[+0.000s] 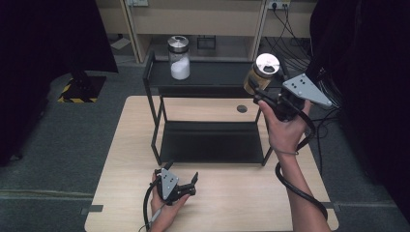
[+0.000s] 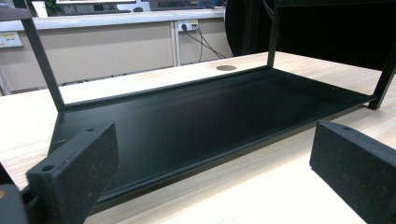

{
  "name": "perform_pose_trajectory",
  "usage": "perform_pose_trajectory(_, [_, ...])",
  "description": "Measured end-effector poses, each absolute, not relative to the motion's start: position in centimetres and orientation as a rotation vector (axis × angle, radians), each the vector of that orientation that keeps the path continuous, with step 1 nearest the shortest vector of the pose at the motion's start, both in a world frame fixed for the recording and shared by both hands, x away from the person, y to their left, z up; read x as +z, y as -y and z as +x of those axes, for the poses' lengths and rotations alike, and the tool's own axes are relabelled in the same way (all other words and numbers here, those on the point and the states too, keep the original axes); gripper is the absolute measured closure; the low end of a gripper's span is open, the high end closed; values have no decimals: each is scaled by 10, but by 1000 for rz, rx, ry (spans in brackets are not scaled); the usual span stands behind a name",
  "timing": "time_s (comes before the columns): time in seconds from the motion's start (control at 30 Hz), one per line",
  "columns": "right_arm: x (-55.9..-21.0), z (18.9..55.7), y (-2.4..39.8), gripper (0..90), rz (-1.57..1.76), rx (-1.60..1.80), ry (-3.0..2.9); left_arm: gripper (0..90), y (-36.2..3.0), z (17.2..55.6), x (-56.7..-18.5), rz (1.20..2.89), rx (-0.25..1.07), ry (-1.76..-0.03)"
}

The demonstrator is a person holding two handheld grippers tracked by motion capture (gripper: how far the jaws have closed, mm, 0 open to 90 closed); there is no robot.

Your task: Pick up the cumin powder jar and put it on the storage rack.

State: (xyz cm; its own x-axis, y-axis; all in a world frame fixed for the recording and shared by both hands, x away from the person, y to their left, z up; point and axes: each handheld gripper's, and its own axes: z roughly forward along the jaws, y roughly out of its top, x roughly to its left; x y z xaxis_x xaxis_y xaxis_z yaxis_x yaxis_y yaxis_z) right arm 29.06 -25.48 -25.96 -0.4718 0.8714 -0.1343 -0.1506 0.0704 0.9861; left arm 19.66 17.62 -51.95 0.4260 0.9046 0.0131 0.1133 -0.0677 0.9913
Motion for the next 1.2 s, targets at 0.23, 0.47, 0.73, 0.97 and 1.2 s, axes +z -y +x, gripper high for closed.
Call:
perform_pose_trajectory(0.23, [-250, 307, 248, 315, 771, 1502, -1508, 5, -177, 197, -519, 1507, 842, -944])
perform_pose_trajectory(0.47, [-241, 325, 240, 315, 805, 1461, -1519, 4, -177, 197, -520, 1504, 841, -943])
perform_pose_trajectory(0.73, [-232, 342, 236, 315, 855, 1406, -1559, 4, -177, 197, -520, 1501, 839, -946])
perform_pose_trajectory(0.97, [-231, 348, 232, 315, 872, 1388, -1578, 4, -176, 196, -520, 1504, 843, -944])
perform_pose_trajectory(1.2, [-230, 354, 231, 315, 901, 1384, -1597, 4, -177, 197, -520, 1504, 841, -945])
